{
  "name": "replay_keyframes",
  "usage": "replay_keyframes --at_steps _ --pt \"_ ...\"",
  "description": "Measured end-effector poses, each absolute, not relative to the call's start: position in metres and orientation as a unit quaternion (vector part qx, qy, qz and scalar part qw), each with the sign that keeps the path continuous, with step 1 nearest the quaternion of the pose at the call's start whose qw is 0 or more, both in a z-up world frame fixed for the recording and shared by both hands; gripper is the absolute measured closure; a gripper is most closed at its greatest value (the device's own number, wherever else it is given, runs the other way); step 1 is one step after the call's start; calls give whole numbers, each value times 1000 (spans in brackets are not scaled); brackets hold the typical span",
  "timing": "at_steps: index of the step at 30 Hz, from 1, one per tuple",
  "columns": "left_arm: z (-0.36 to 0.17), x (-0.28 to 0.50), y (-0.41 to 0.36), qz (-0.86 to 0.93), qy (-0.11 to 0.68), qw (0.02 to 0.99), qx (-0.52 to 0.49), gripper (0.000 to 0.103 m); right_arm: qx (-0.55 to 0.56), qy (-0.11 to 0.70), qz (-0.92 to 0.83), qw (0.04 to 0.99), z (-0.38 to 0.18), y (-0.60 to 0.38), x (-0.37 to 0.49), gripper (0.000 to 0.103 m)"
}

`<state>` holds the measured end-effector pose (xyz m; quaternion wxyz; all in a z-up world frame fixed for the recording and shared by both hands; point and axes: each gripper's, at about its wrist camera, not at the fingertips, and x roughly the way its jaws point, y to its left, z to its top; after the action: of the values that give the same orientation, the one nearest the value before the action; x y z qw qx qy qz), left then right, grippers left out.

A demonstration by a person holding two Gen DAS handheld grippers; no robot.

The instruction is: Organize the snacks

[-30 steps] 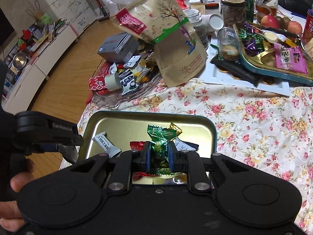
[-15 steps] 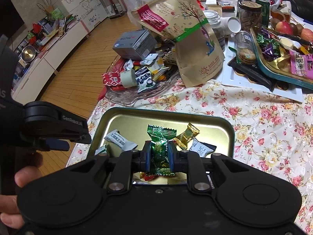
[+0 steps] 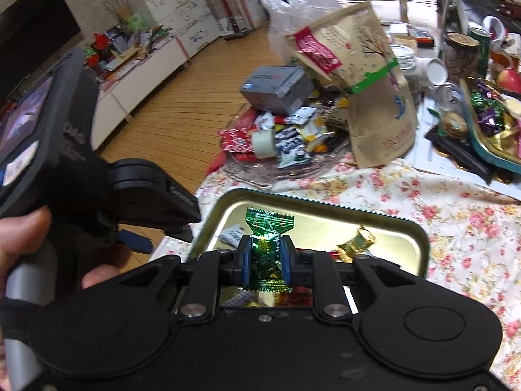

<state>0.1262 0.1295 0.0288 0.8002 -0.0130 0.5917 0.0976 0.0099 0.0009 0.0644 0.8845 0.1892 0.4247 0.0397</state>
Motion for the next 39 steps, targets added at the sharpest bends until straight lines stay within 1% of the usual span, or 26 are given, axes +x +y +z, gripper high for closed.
replay_keyframes --at_steps 2,39 --pt "29 126 129 99 592 800 -14 50 198 419 43 885 66 2 10 66" --pt "37 109 82 43 578 814 39 50 175 462 -7 869 55 -28 -7 65"
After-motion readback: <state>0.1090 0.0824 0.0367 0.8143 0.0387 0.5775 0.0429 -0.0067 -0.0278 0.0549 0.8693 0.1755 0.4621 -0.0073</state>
